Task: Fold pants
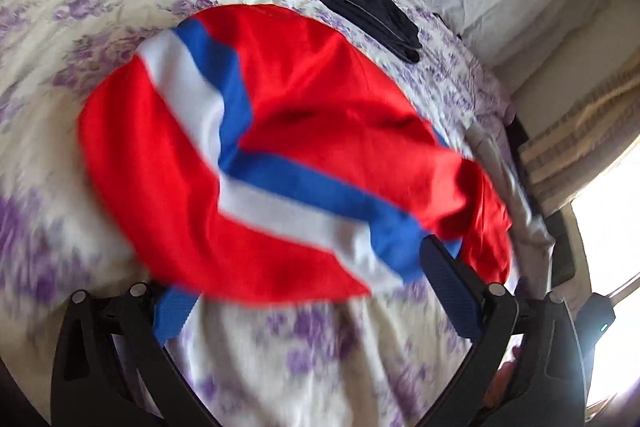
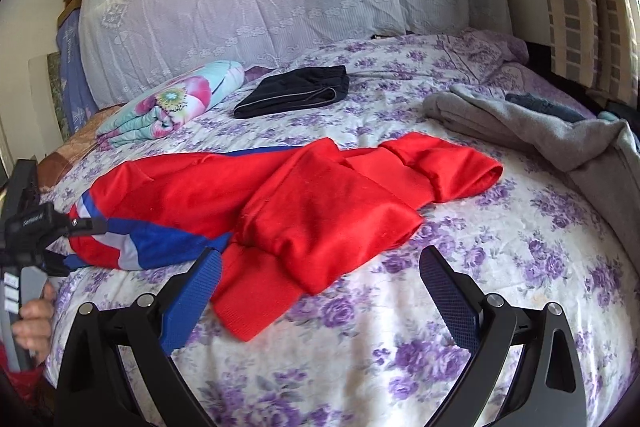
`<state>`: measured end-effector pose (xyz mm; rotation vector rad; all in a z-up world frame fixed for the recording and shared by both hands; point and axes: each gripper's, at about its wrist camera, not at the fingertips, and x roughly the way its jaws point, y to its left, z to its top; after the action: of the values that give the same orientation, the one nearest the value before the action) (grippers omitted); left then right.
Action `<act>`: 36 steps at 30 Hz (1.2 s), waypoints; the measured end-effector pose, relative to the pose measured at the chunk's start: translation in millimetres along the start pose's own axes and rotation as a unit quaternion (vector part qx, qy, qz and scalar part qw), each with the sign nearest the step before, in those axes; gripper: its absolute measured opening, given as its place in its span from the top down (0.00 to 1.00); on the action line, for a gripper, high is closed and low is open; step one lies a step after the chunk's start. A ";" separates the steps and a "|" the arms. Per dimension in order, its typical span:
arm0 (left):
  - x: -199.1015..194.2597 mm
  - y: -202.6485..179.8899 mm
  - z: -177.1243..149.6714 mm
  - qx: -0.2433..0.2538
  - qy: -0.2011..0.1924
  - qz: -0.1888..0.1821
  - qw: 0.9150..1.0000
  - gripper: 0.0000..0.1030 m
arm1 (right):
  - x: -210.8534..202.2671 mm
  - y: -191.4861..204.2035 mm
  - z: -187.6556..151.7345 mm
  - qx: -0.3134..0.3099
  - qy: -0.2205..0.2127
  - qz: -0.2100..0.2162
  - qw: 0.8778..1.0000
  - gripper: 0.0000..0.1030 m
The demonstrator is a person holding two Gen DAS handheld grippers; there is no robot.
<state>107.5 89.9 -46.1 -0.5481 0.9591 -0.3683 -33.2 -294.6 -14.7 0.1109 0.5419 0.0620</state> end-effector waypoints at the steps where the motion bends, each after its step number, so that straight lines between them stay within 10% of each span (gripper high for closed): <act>1: 3.9 0.1 6.8 -0.006 0.001 -0.001 1.000 0.04 | 2.6 -5.5 0.8 0.011 0.004 0.005 1.000 0.03; 11: 38.8 -6.0 70.6 -0.029 -0.012 0.030 0.999 0.04 | 30.2 -74.5 -3.1 0.203 0.053 0.077 0.975 0.03; 21: 15.1 32.3 94.6 -0.089 -0.054 -0.041 0.994 0.87 | 80.3 -89.4 27.9 0.250 0.126 0.108 0.954 0.03; 26: -46.1 4.4 92.9 -0.010 -0.126 -0.027 0.992 0.89 | 119.8 -39.1 40.9 0.102 0.144 0.083 0.981 0.04; 28: -61.5 -3.0 92.2 0.006 -0.137 -0.009 0.990 0.90 | 119.8 -36.9 43.1 0.116 0.131 0.116 0.978 0.60; 30: -82.5 -2.8 86.9 0.012 -0.160 0.007 0.987 0.91 | 110.6 -49.9 44.7 0.175 0.128 0.187 0.958 0.83; 36: -162.4 17.9 51.3 0.015 -0.204 0.004 0.979 0.92 | 20.7 -24.1 46.0 0.096 0.118 0.285 0.946 0.82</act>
<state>66.0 203.7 75.0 -0.5646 0.5586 -0.2494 9.1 -320.8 10.9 0.4545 0.7418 0.5954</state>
